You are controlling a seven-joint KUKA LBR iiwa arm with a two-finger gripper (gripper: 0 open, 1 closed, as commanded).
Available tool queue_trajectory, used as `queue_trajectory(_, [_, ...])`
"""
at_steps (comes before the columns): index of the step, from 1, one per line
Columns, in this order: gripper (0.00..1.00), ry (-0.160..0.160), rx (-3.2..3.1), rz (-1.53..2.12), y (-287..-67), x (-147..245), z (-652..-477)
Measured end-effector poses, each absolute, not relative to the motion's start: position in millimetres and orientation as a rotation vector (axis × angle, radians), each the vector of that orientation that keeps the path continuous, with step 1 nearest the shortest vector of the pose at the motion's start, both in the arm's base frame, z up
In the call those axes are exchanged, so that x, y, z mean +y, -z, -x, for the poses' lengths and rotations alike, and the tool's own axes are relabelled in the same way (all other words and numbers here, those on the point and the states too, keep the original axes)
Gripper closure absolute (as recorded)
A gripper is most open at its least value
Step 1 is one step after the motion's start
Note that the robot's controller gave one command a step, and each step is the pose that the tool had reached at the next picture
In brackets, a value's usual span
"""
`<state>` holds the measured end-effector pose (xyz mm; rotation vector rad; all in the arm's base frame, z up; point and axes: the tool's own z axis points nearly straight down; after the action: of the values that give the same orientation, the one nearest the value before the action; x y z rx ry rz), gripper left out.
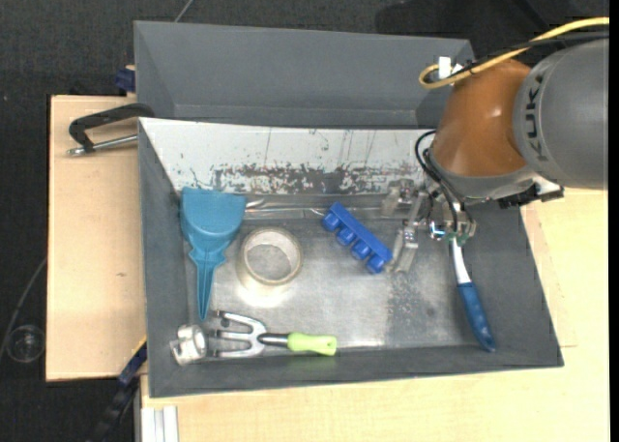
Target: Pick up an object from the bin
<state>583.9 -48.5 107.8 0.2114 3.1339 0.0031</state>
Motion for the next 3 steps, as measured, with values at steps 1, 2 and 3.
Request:
queue_trajectory(1, [0.0, -0.002, 3.111, -0.37, -115.3, -26.9, -589.3])
queue_trajectory(2, [0.0, -0.004, 3.092, -0.54, -84.0, -11.8, -582.5])
queue_trajectory(3, [1.0, -0.004, 3.096, -0.47, -71.3, 1.2, -576.6])
